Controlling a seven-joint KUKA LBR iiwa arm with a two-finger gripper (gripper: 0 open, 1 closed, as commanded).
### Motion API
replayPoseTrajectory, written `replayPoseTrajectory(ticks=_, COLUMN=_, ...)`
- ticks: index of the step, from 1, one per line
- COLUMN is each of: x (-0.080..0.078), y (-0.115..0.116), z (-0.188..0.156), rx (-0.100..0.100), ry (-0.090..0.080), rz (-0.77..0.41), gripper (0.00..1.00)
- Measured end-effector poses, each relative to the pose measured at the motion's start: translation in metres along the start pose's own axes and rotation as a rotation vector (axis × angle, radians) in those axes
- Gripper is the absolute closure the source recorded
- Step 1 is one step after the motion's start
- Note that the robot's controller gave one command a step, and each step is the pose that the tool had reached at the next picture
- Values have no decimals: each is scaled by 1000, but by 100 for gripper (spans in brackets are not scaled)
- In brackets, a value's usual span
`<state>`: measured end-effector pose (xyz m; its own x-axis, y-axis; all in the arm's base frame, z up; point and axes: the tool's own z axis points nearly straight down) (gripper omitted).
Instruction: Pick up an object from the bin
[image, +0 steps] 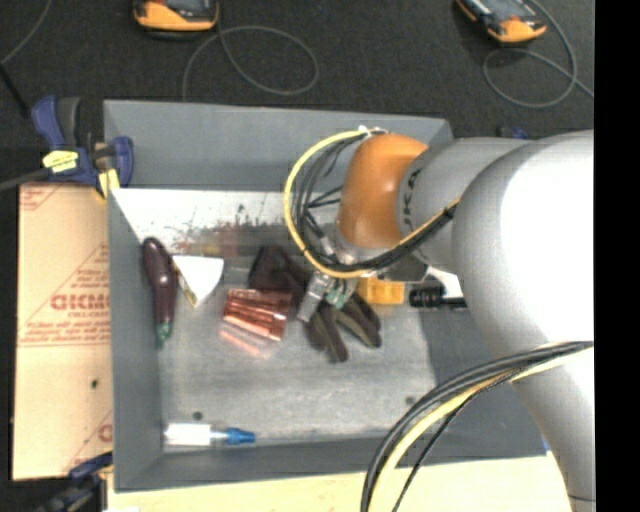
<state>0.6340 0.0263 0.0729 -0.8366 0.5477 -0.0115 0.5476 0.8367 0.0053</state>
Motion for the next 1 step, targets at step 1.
replayPoseTrajectory(ticks=1, x=0, y=0, z=0, rx=1, ry=0, rz=-5, gripper=100)
